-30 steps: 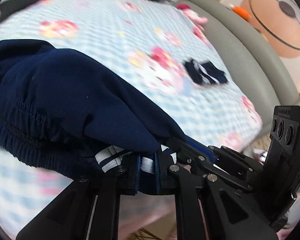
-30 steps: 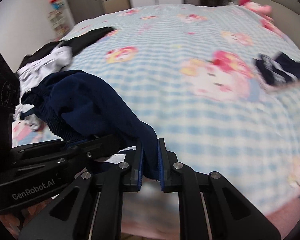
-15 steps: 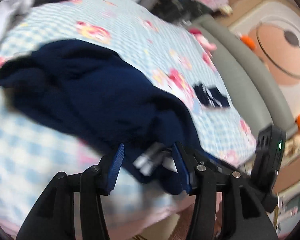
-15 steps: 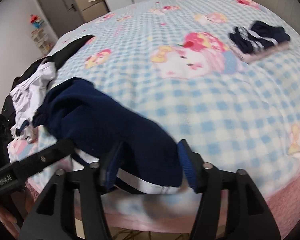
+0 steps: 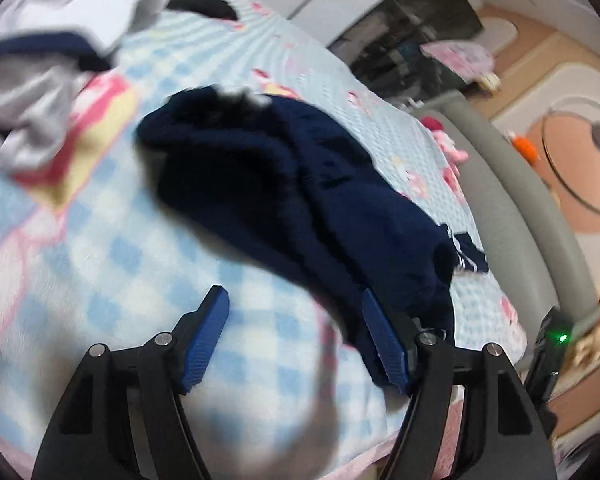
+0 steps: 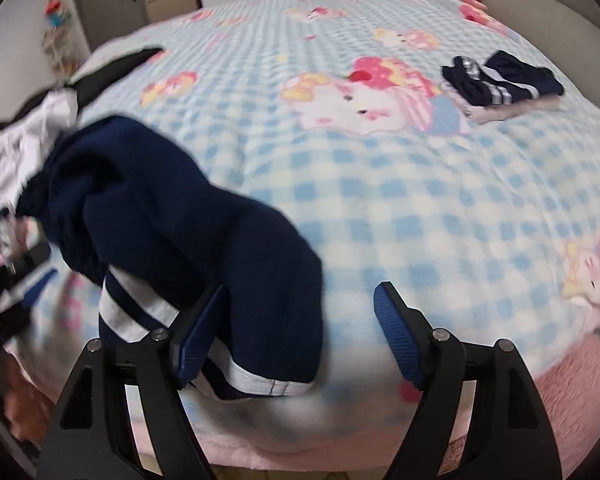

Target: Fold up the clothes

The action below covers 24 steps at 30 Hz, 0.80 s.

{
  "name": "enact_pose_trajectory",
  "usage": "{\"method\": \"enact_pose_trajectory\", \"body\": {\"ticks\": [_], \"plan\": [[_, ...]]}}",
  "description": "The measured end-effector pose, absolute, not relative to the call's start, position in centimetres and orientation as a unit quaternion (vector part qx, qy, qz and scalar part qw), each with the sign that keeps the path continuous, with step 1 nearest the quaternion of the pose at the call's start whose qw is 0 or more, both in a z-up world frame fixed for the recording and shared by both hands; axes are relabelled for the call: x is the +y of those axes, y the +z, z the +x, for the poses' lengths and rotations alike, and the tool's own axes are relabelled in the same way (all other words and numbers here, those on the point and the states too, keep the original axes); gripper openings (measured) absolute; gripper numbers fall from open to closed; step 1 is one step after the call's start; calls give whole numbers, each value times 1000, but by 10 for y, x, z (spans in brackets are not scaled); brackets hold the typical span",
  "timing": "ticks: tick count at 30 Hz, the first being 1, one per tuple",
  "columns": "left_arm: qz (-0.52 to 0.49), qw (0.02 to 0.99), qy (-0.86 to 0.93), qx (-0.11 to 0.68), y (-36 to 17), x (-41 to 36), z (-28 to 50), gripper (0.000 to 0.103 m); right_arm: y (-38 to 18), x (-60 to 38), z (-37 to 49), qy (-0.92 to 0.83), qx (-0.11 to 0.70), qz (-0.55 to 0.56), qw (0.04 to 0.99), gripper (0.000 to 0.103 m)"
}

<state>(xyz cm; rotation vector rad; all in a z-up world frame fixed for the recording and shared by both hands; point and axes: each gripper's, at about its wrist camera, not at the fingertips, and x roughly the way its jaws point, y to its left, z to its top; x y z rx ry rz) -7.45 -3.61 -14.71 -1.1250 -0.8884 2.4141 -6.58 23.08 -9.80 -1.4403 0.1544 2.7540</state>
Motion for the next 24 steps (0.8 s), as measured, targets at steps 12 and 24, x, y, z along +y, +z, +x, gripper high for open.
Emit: {"method": "enact_pose_trajectory", "body": {"ticks": [12, 24], "plan": [[-408, 73, 873, -258, -125, -42, -128, 39, -86, 143, -50, 885, -72, -443, -127, 47], [-418, 70, 884, -199, -99, -66, -83, 31, -89, 175, -83, 902, -84, -422, -23, 39]]}}
